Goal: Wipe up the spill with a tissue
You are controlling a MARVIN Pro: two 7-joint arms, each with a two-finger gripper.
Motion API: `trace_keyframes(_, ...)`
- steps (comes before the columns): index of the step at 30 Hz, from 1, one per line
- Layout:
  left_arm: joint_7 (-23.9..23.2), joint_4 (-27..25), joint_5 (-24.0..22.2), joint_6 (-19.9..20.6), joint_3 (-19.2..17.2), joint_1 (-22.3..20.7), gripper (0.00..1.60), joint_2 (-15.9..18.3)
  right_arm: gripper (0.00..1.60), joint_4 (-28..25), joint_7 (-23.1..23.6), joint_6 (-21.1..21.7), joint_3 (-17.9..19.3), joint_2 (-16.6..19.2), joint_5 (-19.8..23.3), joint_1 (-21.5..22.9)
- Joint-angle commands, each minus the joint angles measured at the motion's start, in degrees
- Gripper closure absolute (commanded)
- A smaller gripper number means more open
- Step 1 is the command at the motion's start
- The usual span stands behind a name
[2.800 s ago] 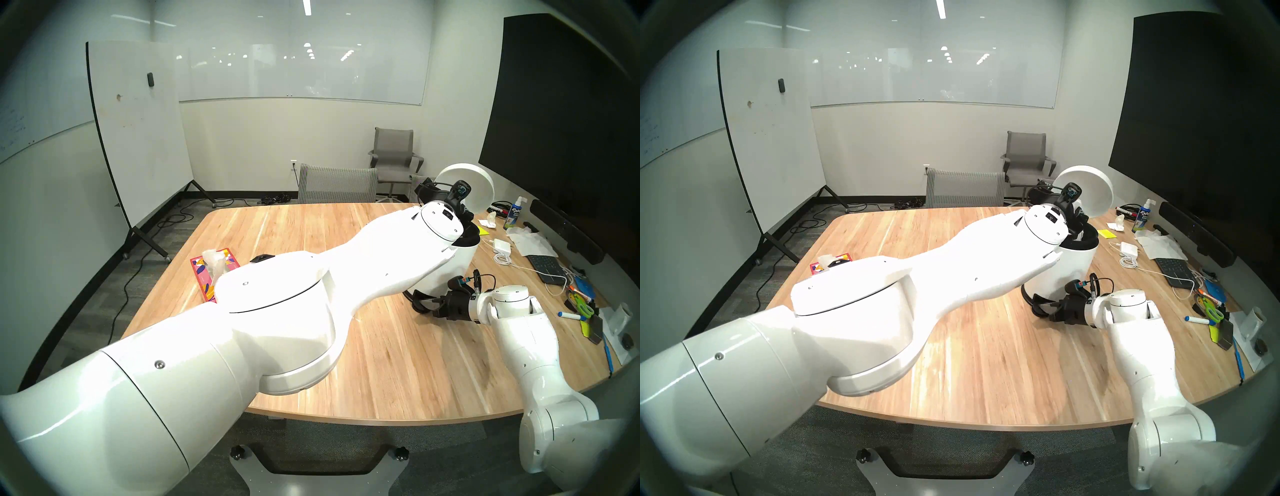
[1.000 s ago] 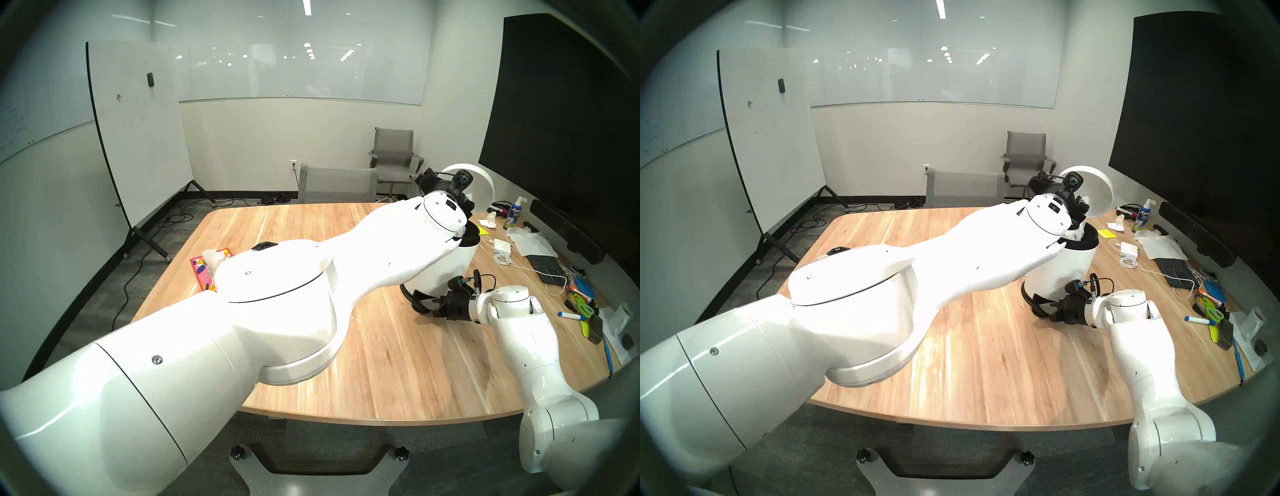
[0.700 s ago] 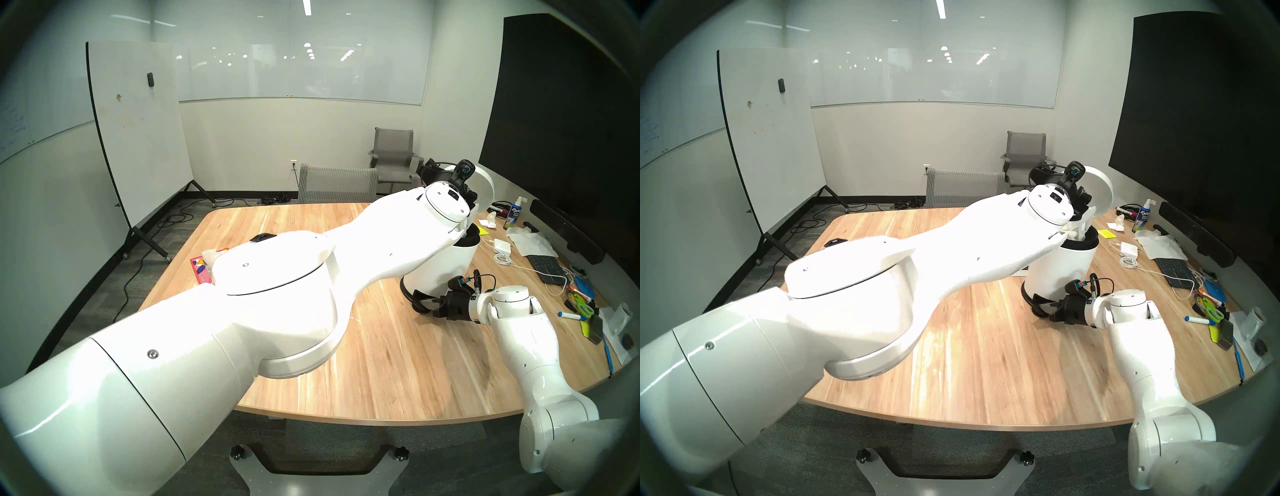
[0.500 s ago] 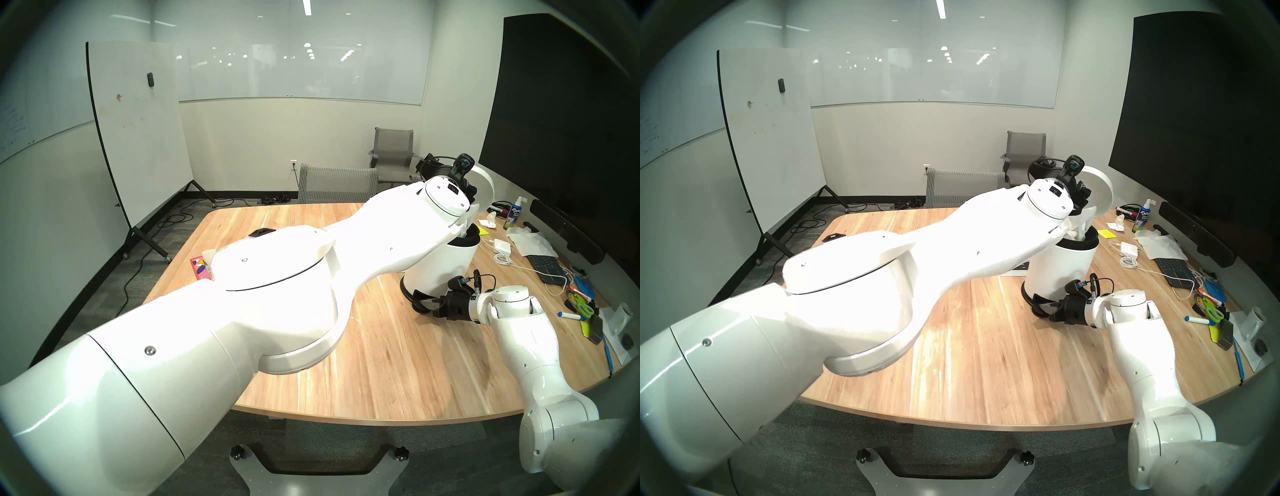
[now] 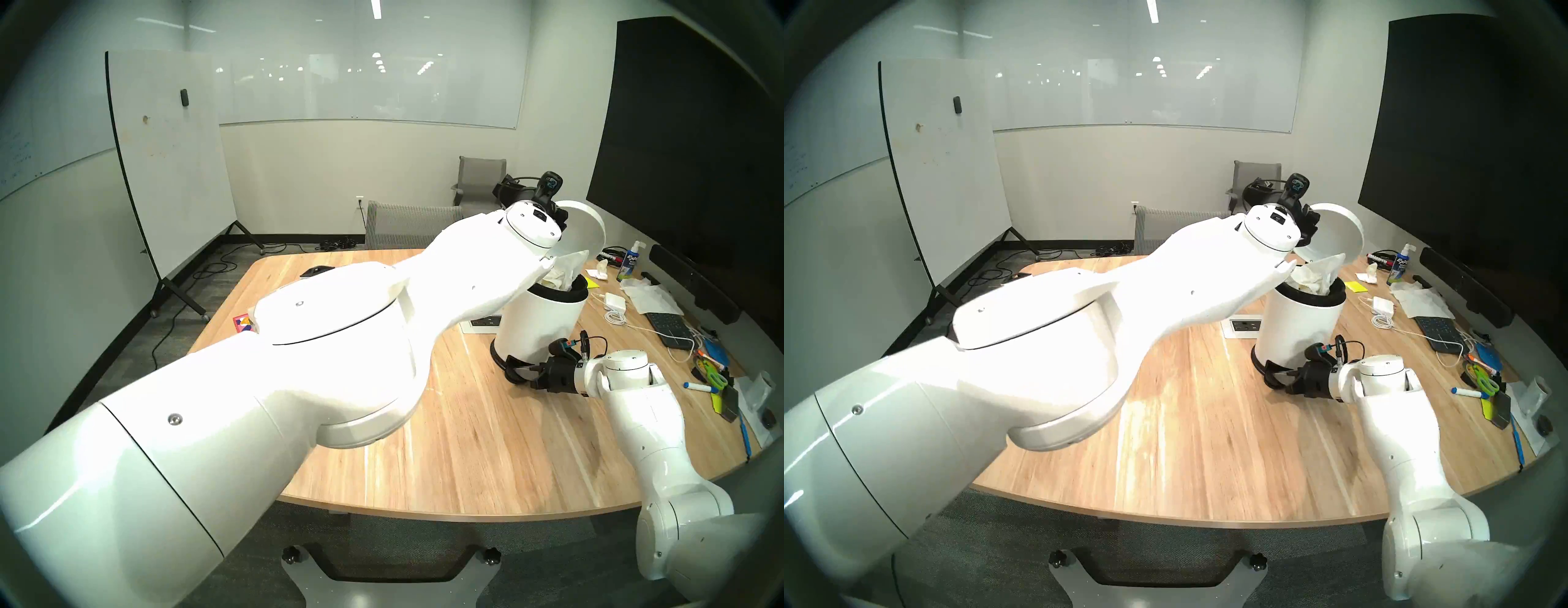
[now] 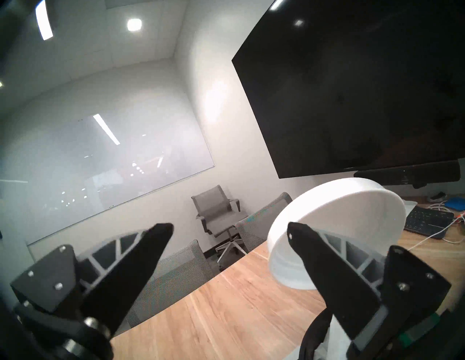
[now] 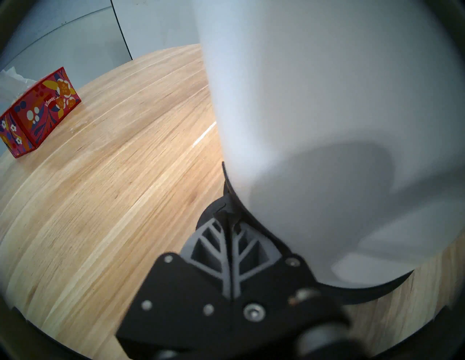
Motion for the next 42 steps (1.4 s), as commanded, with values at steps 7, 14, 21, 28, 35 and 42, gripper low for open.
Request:
trace_keyframes(7, 11.49, -4.16, 6.12, -14.63, 2.52, 4.47, 0.0, 5.76, 1.6, 1.03, -0.81, 0.43, -0.62, 0.66, -1.01, -1.75)
trace_keyframes(14, 14.45, -3.03, 7.83, -18.13, 3.58, 6.47, 0.0, 10.37, 1.6, 1.03, -0.78, 0.42, -0.64, 0.68, -0.92, -1.74)
trace_keyframes(21, 18.11, -5.88, 11.66, -24.59, 5.64, 7.23, 0.0, 15.19, 1.6, 1.04, -0.89, 0.46, -0.75, 0.73, -0.98, -1.77)
trace_keyframes(28, 21.57, -11.39, 14.9, -30.79, 7.14, 8.66, 0.0, 18.91, 1.6, 1.04, -0.81, 0.43, -0.76, 0.75, -0.86, -1.74)
trace_keyframes(35, 24.96, -17.08, 18.81, -36.49, 9.01, 10.25, 0.0, 25.35, 1.6, 1.05, -0.93, 0.47, -0.85, 0.79, -0.94, -1.77)
trace_keyframes(42, 27.77, -18.71, 21.36, -39.87, 9.24, 11.62, 0.0, 29.77, 1.6, 1.05, -1.01, 0.5, -0.92, 0.82, -0.96, -1.78)
